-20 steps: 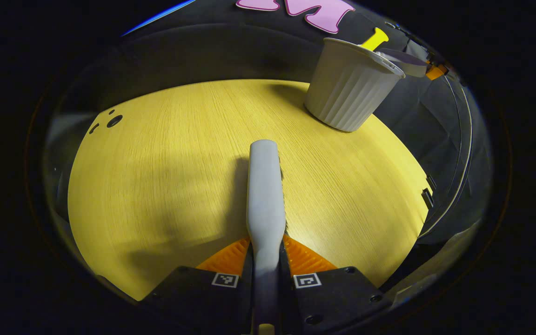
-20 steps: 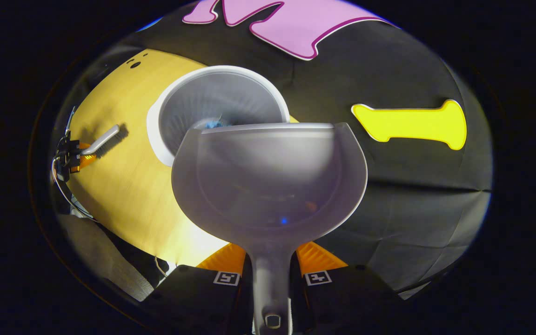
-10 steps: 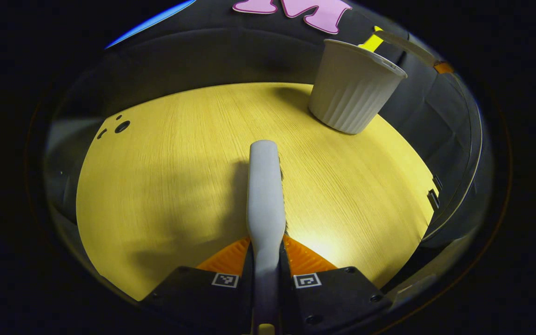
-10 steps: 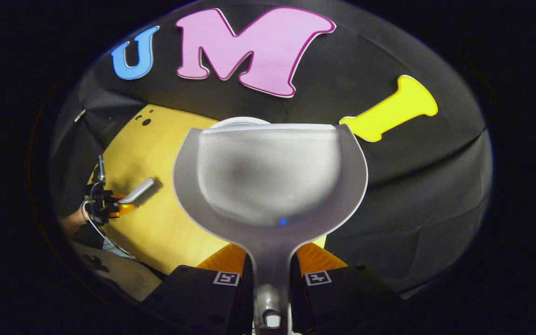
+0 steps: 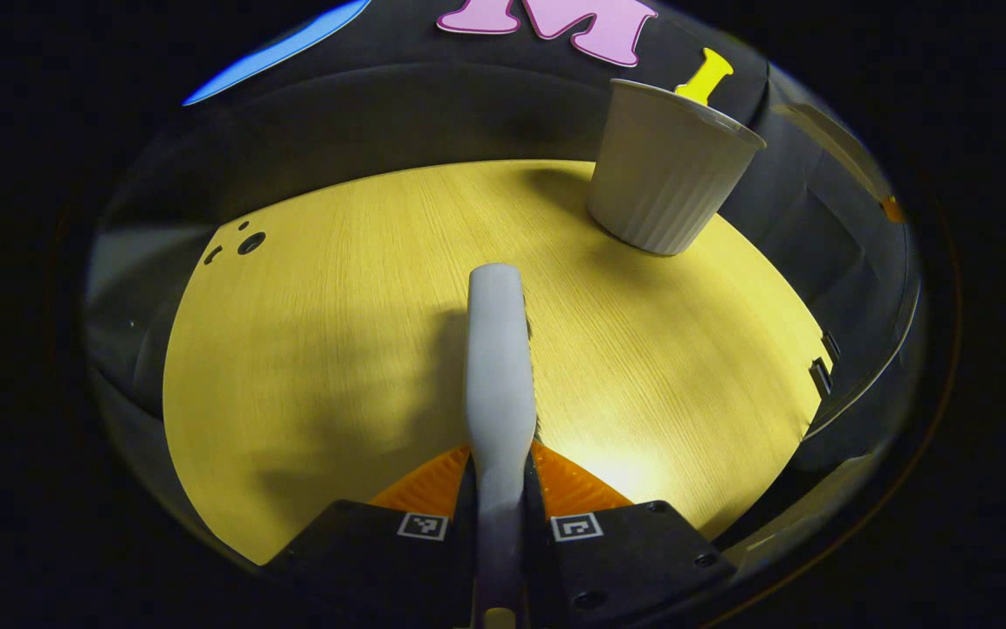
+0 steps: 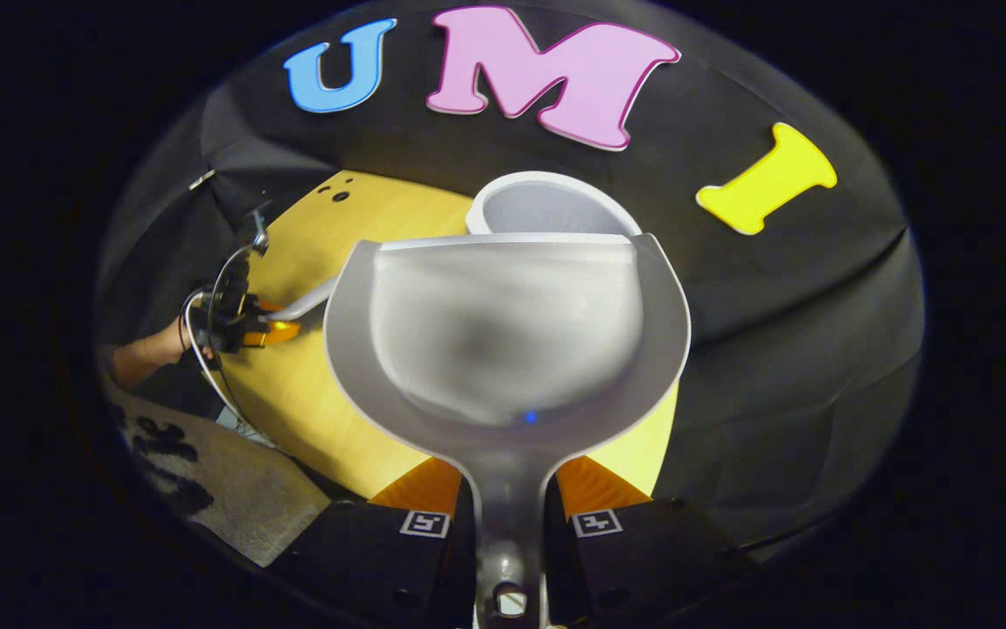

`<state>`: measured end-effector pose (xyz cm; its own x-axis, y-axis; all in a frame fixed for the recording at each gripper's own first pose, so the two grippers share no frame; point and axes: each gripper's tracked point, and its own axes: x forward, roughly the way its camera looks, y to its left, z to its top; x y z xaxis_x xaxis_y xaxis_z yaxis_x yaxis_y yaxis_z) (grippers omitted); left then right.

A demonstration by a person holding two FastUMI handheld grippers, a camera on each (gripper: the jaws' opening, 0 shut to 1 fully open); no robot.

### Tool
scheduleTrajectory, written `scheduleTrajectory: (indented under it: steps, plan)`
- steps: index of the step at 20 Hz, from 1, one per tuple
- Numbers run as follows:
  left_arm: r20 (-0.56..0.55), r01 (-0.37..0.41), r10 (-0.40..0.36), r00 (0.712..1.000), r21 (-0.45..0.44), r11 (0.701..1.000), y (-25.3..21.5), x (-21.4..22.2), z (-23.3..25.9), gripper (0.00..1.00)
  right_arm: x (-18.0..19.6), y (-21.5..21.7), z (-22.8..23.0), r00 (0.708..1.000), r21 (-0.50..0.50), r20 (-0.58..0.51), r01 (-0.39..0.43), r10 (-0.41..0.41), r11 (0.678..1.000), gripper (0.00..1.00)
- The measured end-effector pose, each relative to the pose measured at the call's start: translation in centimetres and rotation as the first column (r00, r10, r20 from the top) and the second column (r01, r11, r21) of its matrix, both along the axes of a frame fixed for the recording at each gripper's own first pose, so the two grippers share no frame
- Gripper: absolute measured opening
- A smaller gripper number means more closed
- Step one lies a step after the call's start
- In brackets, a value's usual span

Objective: Pick up the small broom and dustpan from the desktop, sweep the trash into the dustpan with the broom, and then empty the trash into the garbage bin.

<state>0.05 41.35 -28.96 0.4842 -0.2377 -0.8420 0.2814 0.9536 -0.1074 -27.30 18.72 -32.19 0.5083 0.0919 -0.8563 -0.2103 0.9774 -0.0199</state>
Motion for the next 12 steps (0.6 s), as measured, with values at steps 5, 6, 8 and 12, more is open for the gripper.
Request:
scheduleTrajectory:
  steps: [5, 6, 8, 12]
  plan:
    - [-0.001, -0.044, 0.044, 0.999, 0.022, 0.999, 1.4, -0.4, 0.1, 0.31, -3.2, 4.2, -7.4, 0.997, 0.095, -0.074, -0.024, 0.031, 0.995, 0.36]
    - [-0.004, -0.052, 0.052, 0.999, 0.023, 0.998, 1.6, -0.4, 0.0, 0.31, -3.1, 5.0, -9.2, 0.996, 0.103, -0.086, -0.021, 0.029, 0.995, 0.36]
    - [-0.006, -0.068, 0.068, 0.998, 0.028, 0.997, 1.8, -0.5, -0.3, 0.31, -2.9, 5.7, -12.3, 0.994, 0.113, -0.111, -0.012, 0.025, 0.993, 0.36]
    - [-0.008, -0.089, 0.089, 0.996, 0.045, 0.995, 2.2, -0.3, -0.5, 0.25, -1.3, 6.7, -17.5, 0.993, 0.122, -0.120, 0.019, -0.004, 0.992, 0.36]
